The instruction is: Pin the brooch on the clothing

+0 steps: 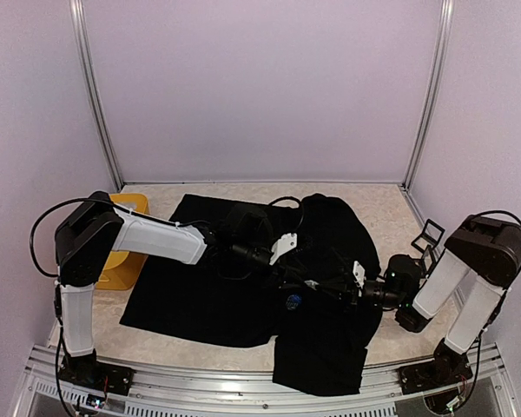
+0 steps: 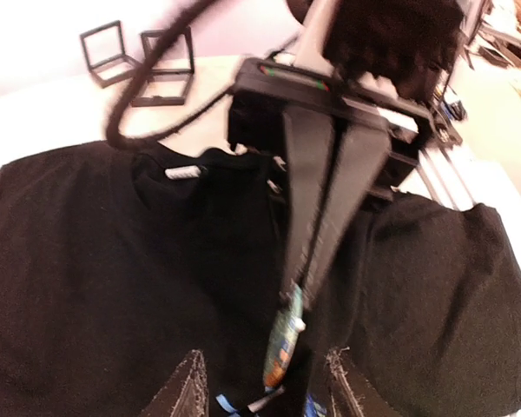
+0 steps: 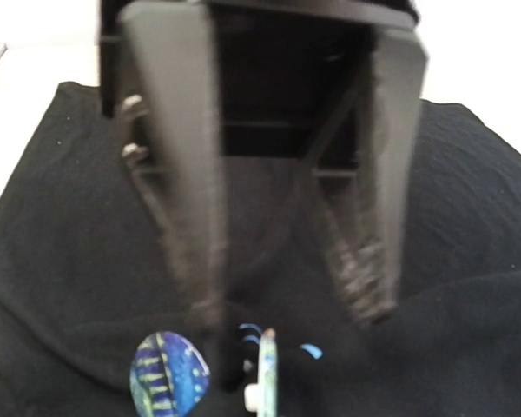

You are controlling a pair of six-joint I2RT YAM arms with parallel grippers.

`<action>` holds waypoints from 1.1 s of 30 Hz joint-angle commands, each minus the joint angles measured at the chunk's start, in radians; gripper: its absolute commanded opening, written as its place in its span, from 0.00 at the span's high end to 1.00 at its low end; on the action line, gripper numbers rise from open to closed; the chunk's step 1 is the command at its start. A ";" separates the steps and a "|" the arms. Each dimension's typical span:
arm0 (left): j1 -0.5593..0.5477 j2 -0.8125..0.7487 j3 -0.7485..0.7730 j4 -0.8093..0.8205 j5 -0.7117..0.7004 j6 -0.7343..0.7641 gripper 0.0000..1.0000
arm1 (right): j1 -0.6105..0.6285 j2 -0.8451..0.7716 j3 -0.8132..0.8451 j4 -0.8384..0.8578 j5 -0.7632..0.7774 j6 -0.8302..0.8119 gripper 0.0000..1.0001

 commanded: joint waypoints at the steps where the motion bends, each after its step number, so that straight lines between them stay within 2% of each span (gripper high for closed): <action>1: 0.013 -0.028 -0.048 0.030 0.073 0.067 0.55 | -0.007 -0.022 0.017 -0.028 -0.031 0.001 1.00; 3: 0.007 -0.024 -0.040 0.033 0.045 0.055 0.57 | -0.006 -0.027 0.018 -0.033 -0.037 -0.004 1.00; 11: -0.004 0.031 0.027 -0.029 -0.007 0.031 0.84 | -0.006 -0.047 0.021 -0.067 -0.043 -0.021 1.00; 20: -0.012 0.034 0.025 -0.040 -0.032 0.040 0.82 | -0.006 -0.052 0.030 -0.078 -0.044 -0.024 1.00; 31: -0.027 0.038 0.010 0.003 -0.019 -0.004 0.91 | -0.006 -0.055 0.039 -0.109 -0.052 -0.030 1.00; 33: -0.029 0.036 0.004 0.010 -0.017 -0.008 0.98 | -0.006 -0.055 0.039 -0.110 -0.052 -0.032 1.00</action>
